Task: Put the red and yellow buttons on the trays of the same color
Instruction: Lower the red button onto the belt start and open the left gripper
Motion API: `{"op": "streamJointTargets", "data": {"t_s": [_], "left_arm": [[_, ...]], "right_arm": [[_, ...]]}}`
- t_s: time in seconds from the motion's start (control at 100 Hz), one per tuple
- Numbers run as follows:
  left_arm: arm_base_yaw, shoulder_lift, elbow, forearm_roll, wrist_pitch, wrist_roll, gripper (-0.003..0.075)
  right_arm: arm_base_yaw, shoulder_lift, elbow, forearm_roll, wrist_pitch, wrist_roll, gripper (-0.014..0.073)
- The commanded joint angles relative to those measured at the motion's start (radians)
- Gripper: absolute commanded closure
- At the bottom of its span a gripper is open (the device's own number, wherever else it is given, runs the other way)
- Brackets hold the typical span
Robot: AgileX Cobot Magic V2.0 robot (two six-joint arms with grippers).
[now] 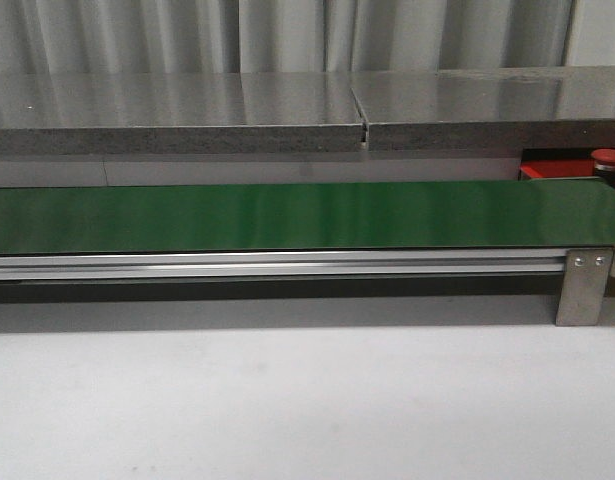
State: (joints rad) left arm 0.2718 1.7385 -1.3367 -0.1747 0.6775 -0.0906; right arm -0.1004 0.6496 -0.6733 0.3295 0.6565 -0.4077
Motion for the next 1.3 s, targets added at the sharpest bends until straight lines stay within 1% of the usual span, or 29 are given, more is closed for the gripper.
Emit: {"op": "streamJointTargets", "data": {"t_s": [0.0,0.25,0.45,0.62,0.87,1.09,1.29], "left_arm": [[-0.003,-0.050,-0.064,-0.009,-0.027,0.000,0.0099],[0.013,-0.050,-0.153,-0.004,-0.027,0.000,0.0099],[0.084,-0.041,-0.168,0.019,-0.035,0.000,0.0099],[0.153,0.011,-0.172,0.036,-0.045,0.000,0.0099],[0.221,0.114,-0.176,0.051,-0.119,0.000,0.0099],[0.231,0.207,-0.205,0.059,-0.222,0.000,0.0099],[0.231,0.306,-0.321,0.058,-0.224,0.000,0.0099]], "right_arm": [[0.000,-0.004,-0.026,0.011,-0.063,-0.008,0.0662],[0.000,-0.004,-0.026,0.011,-0.063,-0.008,0.0662],[0.000,-0.004,-0.026,0.011,-0.063,-0.008,0.0662],[0.000,-0.004,-0.026,0.011,-0.063,-0.008,0.0662],[0.000,-0.004,-0.026,0.011,-0.063,-0.008,0.0662],[0.000,-0.004,-0.026,0.011,-0.063,-0.008,0.0662],[0.000,-0.004,-0.026,0.011,-0.063,-0.008,0.0662]]}}
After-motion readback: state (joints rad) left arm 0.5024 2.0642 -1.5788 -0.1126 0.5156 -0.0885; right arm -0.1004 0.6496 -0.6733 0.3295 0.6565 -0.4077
